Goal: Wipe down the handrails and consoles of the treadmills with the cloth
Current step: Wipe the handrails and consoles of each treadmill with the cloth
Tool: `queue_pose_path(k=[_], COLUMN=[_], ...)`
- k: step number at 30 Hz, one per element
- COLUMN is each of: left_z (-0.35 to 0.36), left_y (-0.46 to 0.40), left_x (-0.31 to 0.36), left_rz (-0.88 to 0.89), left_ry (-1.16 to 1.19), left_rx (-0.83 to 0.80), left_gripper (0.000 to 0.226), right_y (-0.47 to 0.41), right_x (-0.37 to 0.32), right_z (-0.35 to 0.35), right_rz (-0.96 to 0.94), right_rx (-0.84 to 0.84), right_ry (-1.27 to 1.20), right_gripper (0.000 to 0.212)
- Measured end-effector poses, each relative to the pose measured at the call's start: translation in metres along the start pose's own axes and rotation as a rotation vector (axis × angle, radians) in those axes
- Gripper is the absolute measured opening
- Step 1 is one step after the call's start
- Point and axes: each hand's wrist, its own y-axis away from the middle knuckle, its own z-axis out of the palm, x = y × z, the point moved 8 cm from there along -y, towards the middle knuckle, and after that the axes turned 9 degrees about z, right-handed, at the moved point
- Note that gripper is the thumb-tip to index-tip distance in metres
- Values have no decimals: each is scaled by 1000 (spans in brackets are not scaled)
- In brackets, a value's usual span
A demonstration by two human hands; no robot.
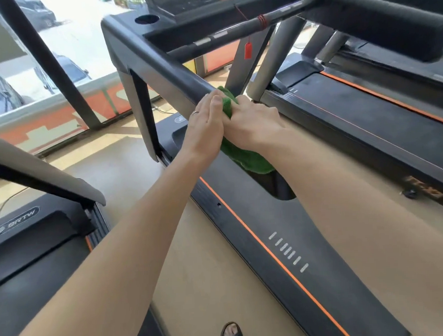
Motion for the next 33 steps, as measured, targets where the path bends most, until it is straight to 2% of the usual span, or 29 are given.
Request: queue_pose_path(k=[4, 7, 9, 11, 16, 19, 21, 23, 26, 31, 33], left_z=[-2, 4, 15, 28, 43, 42, 41, 40, 40, 42, 45], left_y=[1, 0, 0, 2, 3, 3, 3, 3, 4, 8, 9], left_x=[8, 7, 5, 3, -1, -8, -10, -10, -7, -1, 2], left_rz=[70, 89, 58, 28, 36, 15, 12, 5, 12, 11, 14], left_ry=[-121, -166, -99, -44, -4, 56, 138, 181, 195, 148, 164], left_rx=[24, 50, 84, 153, 290, 365, 410, 440, 460, 494, 498], left_gripper=[59, 54, 50, 45, 48, 52, 45, 38, 35, 38, 36], right_y=[26, 51, 64, 60, 11, -29, -52, -62, -61, -13, 12], right_x=[27, 65, 80, 85, 77, 61, 51, 50, 54, 91, 110], right_z=[2, 6, 8, 11, 20, 34, 45, 49, 50, 60, 67], right_rz=[-16, 57, 90, 95, 58, 15, 39, 128, 182, 286, 366], right_rx=[61, 91, 124, 107, -204, -438, -553, -624, -718, -817, -804], right_ry=[-28, -270, -493, -576, -647, -804, -949, -1105, -1283, -1336, -1396], right_gripper=[53, 48, 43, 41, 59, 55, 47, 36, 38, 45, 49])
